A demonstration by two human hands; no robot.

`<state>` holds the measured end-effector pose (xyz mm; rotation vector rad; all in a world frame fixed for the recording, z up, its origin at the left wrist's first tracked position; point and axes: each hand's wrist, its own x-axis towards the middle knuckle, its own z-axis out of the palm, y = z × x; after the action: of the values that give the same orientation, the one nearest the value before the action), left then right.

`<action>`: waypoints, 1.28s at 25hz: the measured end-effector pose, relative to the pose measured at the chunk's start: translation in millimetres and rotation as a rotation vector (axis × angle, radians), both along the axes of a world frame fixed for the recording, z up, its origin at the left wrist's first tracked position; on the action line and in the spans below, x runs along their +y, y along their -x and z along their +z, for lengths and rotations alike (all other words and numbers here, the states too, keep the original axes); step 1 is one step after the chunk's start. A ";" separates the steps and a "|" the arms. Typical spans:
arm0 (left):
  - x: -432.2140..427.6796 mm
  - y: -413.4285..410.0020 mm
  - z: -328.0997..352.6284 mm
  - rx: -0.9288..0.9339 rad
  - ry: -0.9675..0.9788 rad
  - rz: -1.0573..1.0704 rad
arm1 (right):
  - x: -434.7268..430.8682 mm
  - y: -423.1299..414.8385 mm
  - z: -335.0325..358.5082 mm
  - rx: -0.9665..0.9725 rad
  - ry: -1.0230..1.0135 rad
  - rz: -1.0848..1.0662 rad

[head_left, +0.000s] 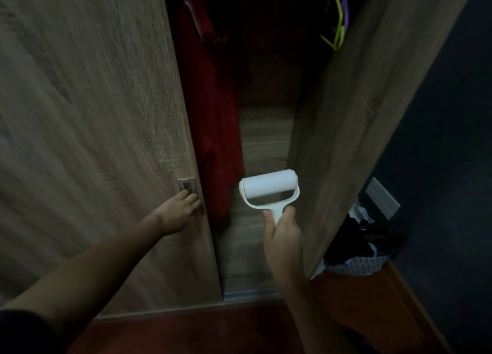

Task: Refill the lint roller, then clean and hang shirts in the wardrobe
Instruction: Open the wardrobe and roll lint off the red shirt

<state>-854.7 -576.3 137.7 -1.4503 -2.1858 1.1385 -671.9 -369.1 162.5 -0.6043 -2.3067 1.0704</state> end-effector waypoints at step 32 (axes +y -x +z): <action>-45.5 13.8 84.1 0.065 -1.263 0.034 | -49.3 64.7 33.0 0.089 0.120 0.098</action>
<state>-868.6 -621.8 221.8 -0.7455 -2.1158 -0.2776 -736.6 -418.4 195.5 -0.4826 -2.2267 1.2636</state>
